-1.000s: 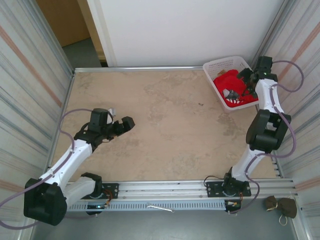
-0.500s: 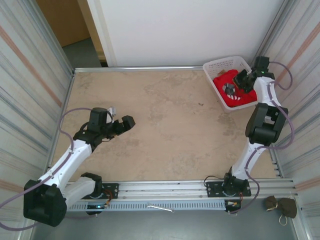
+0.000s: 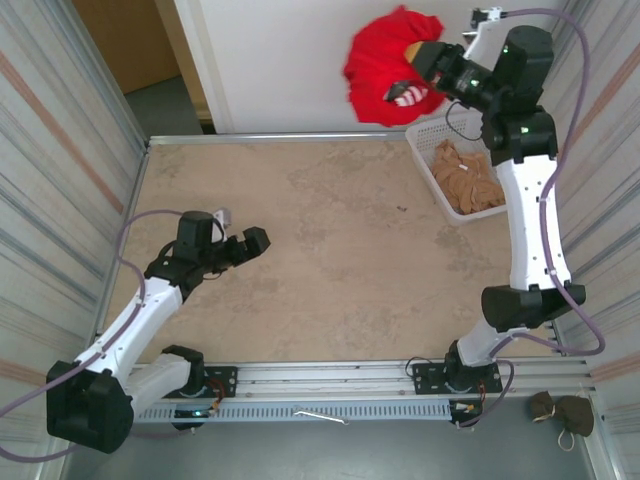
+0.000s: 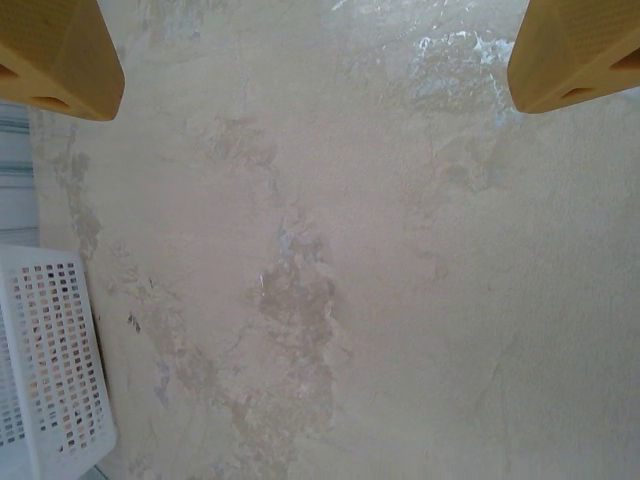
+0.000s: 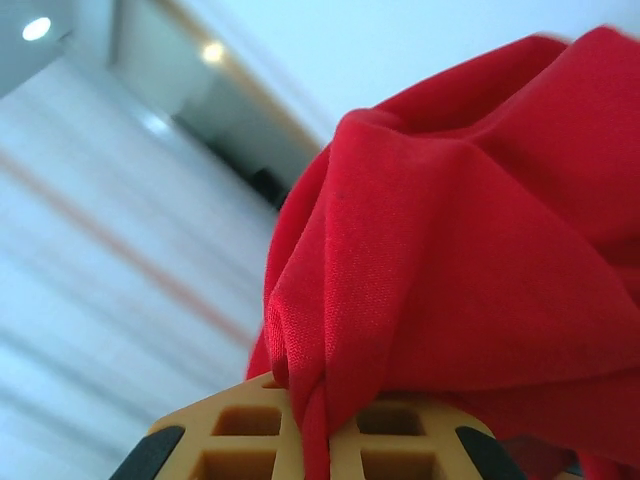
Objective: Fold the inside-out t-shirt
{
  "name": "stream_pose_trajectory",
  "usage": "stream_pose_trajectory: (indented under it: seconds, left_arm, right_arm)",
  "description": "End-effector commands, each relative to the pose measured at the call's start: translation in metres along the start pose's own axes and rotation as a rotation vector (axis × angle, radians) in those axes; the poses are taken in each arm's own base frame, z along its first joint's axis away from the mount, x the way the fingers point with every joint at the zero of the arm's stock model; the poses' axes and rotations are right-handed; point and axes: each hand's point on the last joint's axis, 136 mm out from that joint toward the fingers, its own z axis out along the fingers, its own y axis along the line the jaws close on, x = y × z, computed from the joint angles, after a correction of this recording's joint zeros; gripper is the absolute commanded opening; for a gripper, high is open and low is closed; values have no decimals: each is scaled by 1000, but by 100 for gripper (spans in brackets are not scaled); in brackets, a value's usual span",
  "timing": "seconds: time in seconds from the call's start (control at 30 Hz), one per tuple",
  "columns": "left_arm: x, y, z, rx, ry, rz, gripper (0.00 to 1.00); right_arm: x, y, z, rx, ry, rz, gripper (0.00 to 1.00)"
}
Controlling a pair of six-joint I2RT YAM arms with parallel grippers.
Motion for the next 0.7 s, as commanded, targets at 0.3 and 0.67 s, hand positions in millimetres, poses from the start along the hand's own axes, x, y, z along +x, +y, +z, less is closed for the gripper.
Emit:
stream_pose_trajectory:
  seconds: [0.3, 0.67]
  left_arm:
    - [-10, 36, -38, -156, -136, -18, 99]
    - [-2, 74, -40, -286, -100, -68, 99]
  right_arm:
    - [205, -201, 32, 418, 371, 177, 75]
    - [344, -231, -24, 617, 612, 85, 73]
